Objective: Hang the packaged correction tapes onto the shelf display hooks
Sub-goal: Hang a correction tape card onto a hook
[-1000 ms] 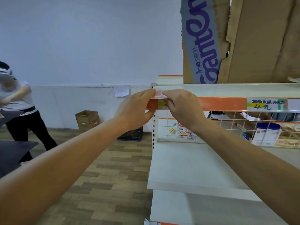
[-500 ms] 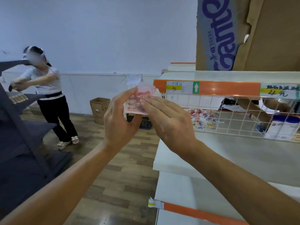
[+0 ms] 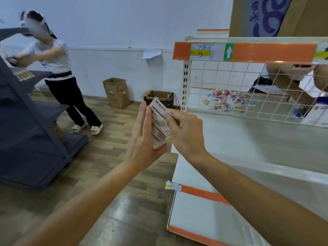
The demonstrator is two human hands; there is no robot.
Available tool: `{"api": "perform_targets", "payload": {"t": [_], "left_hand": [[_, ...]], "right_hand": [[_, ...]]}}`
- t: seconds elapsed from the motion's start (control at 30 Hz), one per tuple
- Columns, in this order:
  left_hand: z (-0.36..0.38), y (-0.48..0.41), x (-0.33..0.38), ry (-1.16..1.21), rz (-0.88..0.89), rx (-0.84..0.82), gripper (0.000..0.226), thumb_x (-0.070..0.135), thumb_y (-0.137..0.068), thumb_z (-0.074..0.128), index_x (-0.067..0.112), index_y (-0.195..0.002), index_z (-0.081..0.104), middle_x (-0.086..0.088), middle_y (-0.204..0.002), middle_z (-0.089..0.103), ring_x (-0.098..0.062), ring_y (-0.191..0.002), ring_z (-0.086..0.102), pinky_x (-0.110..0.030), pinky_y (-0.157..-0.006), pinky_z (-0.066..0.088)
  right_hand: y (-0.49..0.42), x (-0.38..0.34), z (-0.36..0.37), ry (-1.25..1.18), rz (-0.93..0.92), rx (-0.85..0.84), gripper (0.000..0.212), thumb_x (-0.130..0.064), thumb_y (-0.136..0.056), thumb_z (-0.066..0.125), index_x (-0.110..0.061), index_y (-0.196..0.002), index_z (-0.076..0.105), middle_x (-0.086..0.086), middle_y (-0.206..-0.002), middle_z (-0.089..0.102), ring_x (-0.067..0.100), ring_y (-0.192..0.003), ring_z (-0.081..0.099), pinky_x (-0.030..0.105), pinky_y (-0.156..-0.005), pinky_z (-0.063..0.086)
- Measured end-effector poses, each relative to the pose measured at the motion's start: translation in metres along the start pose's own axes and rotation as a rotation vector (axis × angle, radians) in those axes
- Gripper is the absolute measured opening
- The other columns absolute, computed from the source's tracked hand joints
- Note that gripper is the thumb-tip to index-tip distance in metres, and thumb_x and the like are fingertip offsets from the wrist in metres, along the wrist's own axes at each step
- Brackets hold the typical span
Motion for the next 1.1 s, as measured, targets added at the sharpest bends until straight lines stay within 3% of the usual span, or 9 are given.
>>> {"api": "perform_targets", "payload": {"t": [0.1, 0.27, 0.47, 0.6, 0.77, 0.87, 0.93, 1.0, 1.1], "left_hand": [[0.021, 0.021, -0.009, -0.095, -0.030, -0.084, 0.096, 0.040, -0.080, 0.066, -0.006, -0.146, 0.012, -0.027, -0.154, 0.012, -0.036, -0.146, 0.011, -0.045, -0.119, 0.020], [0.045, 0.057, -0.027, -0.118, -0.152, -0.293, 0.083, 0.016, -0.080, 0.055, 0.000, -0.149, 0.009, -0.025, -0.157, 0.011, -0.032, -0.147, 0.006, -0.043, -0.120, 0.015], [0.057, 0.096, -0.055, -0.034, -0.452, -0.500, 0.072, 0.003, -0.092, 0.051, 0.004, -0.152, 0.011, -0.008, -0.160, 0.009, -0.023, -0.148, 0.015, -0.036, -0.115, 0.029], [0.056, 0.113, -0.085, -0.040, -0.617, -0.540, 0.053, 0.011, -0.096, 0.042, 0.019, -0.147, 0.032, -0.006, -0.138, 0.054, -0.032, -0.114, 0.056, -0.030, -0.077, 0.039], [0.052, 0.128, -0.142, 0.315, -0.911, -0.606, 0.018, 0.013, -0.097, 0.047, 0.004, -0.097, 0.062, -0.014, -0.077, 0.060, -0.027, -0.071, 0.056, -0.029, -0.062, 0.033], [0.043, 0.130, -0.180, 0.648, -1.057, -0.609, 0.017, 0.011, -0.099, 0.050, 0.007, -0.097, 0.066, 0.000, -0.075, 0.063, -0.009, -0.068, 0.060, -0.023, -0.065, 0.047], [0.033, 0.127, -0.208, 0.766, -1.101, -0.607, 0.015, 0.008, -0.098, 0.052, 0.014, -0.098, 0.066, 0.003, -0.083, 0.068, -0.003, -0.076, 0.065, -0.016, -0.069, 0.050], [0.024, 0.124, -0.240, 0.812, -1.127, -0.602, 0.014, 0.008, -0.096, 0.055, 0.014, -0.098, 0.067, 0.000, -0.088, 0.071, -0.011, -0.083, 0.067, -0.019, -0.072, 0.051], [0.012, 0.122, -0.286, 0.899, -1.203, -0.568, 0.012, 0.005, -0.095, 0.057, 0.003, -0.102, 0.066, -0.002, -0.085, 0.068, -0.010, -0.074, 0.065, -0.017, -0.065, 0.050]], "right_hand": [[0.007, 0.027, 0.016, -0.030, 0.238, -0.075, 0.025, -0.024, -0.094, 0.055, -0.007, -0.085, 0.072, 0.008, -0.072, 0.070, 0.021, -0.066, 0.062, 0.039, -0.066, 0.049], [0.027, 0.075, 0.043, -0.182, 0.604, -0.132, 0.033, -0.027, -0.088, 0.053, 0.005, -0.083, 0.063, 0.024, -0.083, 0.066, 0.043, -0.083, 0.063, 0.054, -0.071, 0.053], [0.047, 0.102, 0.075, -0.424, 0.963, -0.211, 0.027, -0.011, -0.096, 0.052, -0.007, -0.072, 0.063, 0.014, -0.090, 0.070, 0.029, -0.085, 0.069, 0.039, -0.080, 0.058], [0.051, 0.110, 0.114, -0.538, 1.116, -0.269, 0.019, -0.011, -0.096, 0.051, -0.006, -0.079, 0.057, 0.015, -0.090, 0.061, 0.027, -0.085, 0.060, 0.038, -0.085, 0.052], [0.033, 0.111, 0.172, -0.475, 1.114, -0.363, 0.023, -0.030, -0.098, 0.050, -0.010, -0.093, 0.059, 0.005, -0.083, 0.057, 0.020, -0.075, 0.057, 0.035, -0.086, 0.049], [0.011, 0.114, 0.211, -0.229, 0.978, -0.402, 0.020, -0.018, -0.093, 0.052, -0.011, -0.082, 0.067, 0.005, -0.078, 0.059, 0.019, -0.073, 0.055, 0.036, -0.074, 0.049], [-0.004, 0.116, 0.239, -0.113, 0.897, -0.394, 0.019, -0.015, -0.093, 0.053, -0.008, -0.106, 0.064, 0.005, -0.100, 0.062, 0.019, -0.091, 0.058, 0.038, -0.088, 0.050], [-0.018, 0.119, 0.264, -0.075, 0.887, -0.344, 0.042, -0.016, -0.093, 0.054, -0.010, -0.134, 0.044, 0.004, -0.126, 0.055, 0.019, -0.110, 0.053, 0.037, -0.099, 0.044], [-0.033, 0.133, 0.309, -0.124, 0.948, -0.318, 0.066, -0.025, -0.090, 0.059, -0.015, -0.147, 0.027, 0.004, -0.141, 0.046, 0.024, -0.123, 0.050, 0.037, -0.102, 0.041]]}}
Point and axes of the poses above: each hand's wrist, its own y-axis away from the middle knuckle, its own z-axis out of the palm, x = y × z, the point moved 7 cm from there along -y, towards the middle knuckle
